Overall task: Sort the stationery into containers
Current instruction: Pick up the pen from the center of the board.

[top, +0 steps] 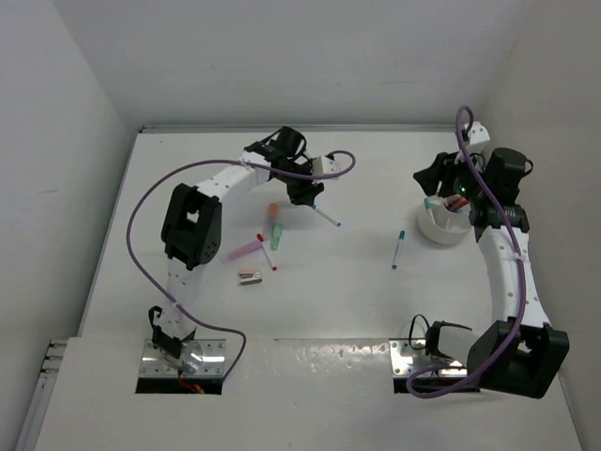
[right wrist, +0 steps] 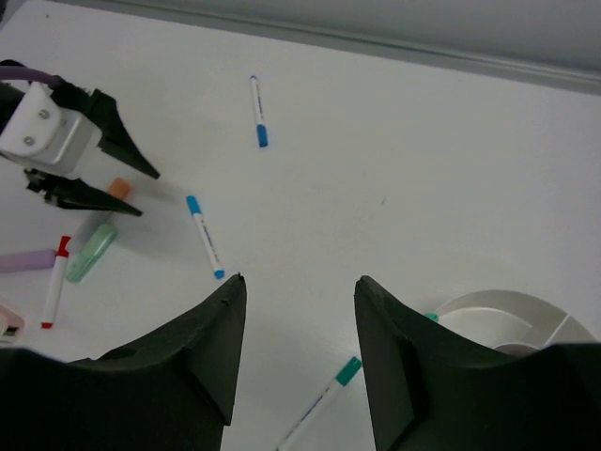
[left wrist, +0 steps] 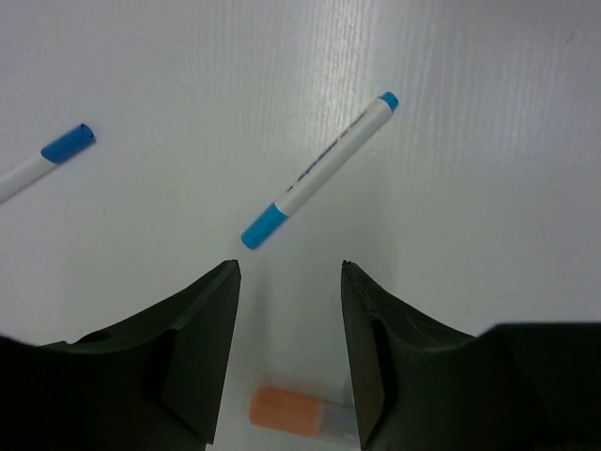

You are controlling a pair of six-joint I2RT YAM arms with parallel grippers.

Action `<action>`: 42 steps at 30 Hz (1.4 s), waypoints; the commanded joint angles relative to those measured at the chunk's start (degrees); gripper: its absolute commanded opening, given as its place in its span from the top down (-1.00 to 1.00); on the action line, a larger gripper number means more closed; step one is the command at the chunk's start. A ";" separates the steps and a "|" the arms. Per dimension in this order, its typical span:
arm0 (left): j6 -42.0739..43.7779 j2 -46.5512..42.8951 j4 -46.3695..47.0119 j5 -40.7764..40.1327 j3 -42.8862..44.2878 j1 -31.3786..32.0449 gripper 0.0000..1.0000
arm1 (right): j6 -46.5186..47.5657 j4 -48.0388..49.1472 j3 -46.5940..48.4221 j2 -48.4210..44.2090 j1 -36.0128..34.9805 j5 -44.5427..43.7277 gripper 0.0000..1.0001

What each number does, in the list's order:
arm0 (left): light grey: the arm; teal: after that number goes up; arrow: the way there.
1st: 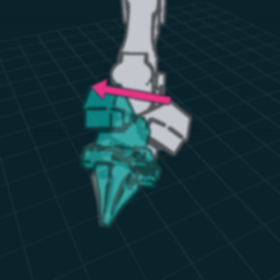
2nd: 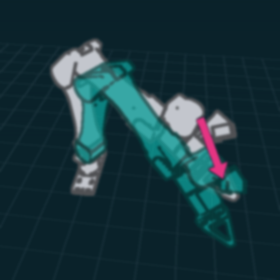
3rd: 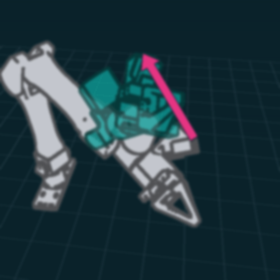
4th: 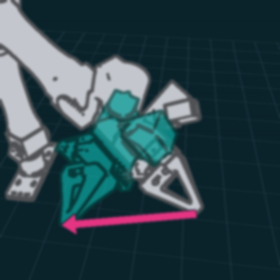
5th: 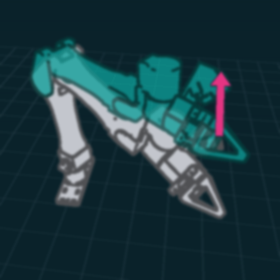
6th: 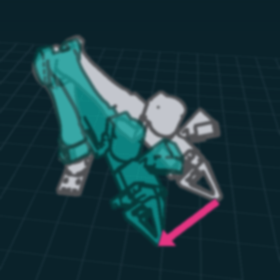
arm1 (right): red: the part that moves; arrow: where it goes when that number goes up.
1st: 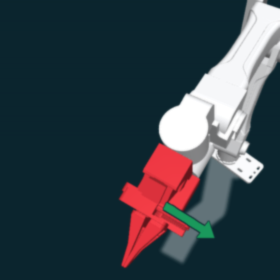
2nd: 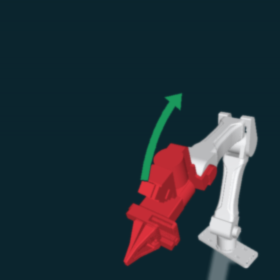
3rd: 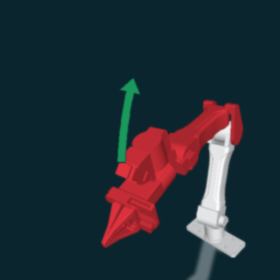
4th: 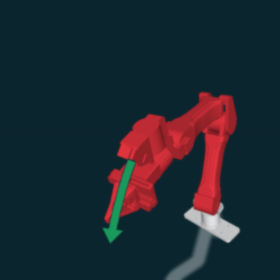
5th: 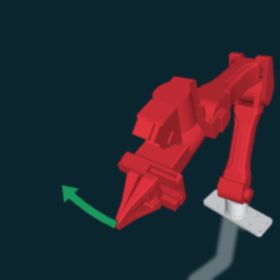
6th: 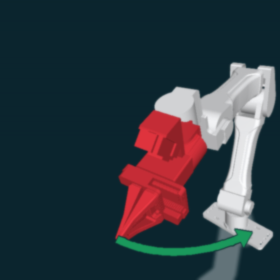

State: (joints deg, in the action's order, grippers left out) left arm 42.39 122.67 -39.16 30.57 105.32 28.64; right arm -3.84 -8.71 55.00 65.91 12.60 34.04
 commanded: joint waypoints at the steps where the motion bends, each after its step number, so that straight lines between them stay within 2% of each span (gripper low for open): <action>1: 6.29 3.53 1.54 4.15 4.36 0.18 -0.06 | -2.93 -2.97 2.04 -1.48 -0.21 2.87 0.01; 7: 10.34 6.62 1.28 6.70 5.25 1.50 -0.04 | -3.11 -4.74 1.78 -2.01 0.06 3.49 0.00; 10: 12.97 7.05 0.75 6.96 5.42 2.99 -0.10 | -3.81 -4.74 1.51 -1.75 0.58 3.75 0.00; 19: 16.14 13.29 -3.03 6.61 13.51 5.54 -0.13 | -5.04 -4.56 0.98 -1.22 1.64 4.63 0.00; 31: 22.73 17.51 -10.23 4.33 16.50 8.62 -0.02 | -5.22 -5.27 0.98 -1.57 4.36 6.56 0.00; 37: 26.07 20.23 -16.20 3.19 19.13 9.59 0.21 | -5.48 -5.35 1.25 -1.49 5.15 7.00 0.01; 40: 27.92 21.73 -20.07 1.70 20.01 10.38 0.41 | -5.30 -5.61 1.51 -1.49 5.50 7.27 0.02; 42: 29.58 22.17 -22.61 0.38 19.40 10.99 0.69 | -5.13 -5.79 1.60 -1.49 5.68 7.53 0.03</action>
State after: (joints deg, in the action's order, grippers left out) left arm 67.26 142.41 -54.74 32.60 124.33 37.98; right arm -8.86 -15.16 55.00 65.23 17.80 39.92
